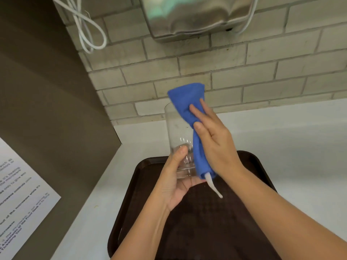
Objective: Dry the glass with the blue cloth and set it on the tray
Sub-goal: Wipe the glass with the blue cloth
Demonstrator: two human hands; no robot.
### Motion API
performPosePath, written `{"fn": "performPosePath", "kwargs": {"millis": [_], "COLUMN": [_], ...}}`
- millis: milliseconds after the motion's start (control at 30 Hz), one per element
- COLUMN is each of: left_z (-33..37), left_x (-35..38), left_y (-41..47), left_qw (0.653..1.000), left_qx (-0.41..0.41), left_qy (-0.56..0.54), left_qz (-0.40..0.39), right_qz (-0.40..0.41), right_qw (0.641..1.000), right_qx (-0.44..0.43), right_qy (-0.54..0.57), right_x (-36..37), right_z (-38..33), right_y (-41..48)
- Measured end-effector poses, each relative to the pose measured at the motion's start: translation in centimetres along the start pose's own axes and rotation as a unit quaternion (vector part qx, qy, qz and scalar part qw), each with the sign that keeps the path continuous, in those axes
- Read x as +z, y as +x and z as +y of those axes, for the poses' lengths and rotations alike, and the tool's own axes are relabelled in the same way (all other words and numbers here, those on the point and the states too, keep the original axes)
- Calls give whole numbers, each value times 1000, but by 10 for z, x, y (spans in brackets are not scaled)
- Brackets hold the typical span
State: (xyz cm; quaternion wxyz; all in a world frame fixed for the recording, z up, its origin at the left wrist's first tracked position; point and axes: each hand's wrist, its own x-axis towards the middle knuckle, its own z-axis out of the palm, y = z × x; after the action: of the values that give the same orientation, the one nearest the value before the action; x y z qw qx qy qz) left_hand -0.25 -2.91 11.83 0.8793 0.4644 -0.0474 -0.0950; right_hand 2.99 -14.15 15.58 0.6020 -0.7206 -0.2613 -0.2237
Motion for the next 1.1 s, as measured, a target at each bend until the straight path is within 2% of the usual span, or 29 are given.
{"fn": "performPosePath", "kwargs": {"millis": [67,133,267,367,433,533,633,733,800,867,933,1000,1100], "left_z": [2,5,2,-3,-5,-4,2,4,-1,-6,-7,-6,-2], "left_x": [1,0,-10,-10,-10,-8,-11,-16,-17,-16,-10,-9,-12], "left_y": [-1,1,2,0,1,4,4,4,3,4,4,4,5], "left_qw": [1000,999,998,992,996,997,999,999,998,996,991,992,996], "left_qx": [5,8,-17,-31,-16,-17,-12,-11,-13,-9,-16,-25,-28], "left_qy": [-20,-16,-52,-113,-78,-58,-35,-31,-51,-84,-114,-106,-66], "left_qz": [-24,-35,-14,-49,-51,-42,-31,-34,-22,-21,-62,-56,-50], "right_qz": [32,35,-31,-74,-71,-2,40,19,-36,-54,-44,-2,62], "right_qw": [995,994,998,983,979,999,992,999,995,986,991,1000,970], "right_qx": [62,67,-58,-95,-99,7,90,13,-73,-104,-67,18,184], "right_qy": [70,82,-25,-136,-163,-38,83,45,-52,-118,-105,-12,144], "right_x": [-2,1,13,13,10,6,8,18,23,23,19,13,10], "right_z": [3,3,0,-5,-10,-8,0,-5,-7,-10,-14,-11,7], "right_y": [3,-18,-71,-53,-23,9,-16,-63,-73,-55,-23,3,-5]}}
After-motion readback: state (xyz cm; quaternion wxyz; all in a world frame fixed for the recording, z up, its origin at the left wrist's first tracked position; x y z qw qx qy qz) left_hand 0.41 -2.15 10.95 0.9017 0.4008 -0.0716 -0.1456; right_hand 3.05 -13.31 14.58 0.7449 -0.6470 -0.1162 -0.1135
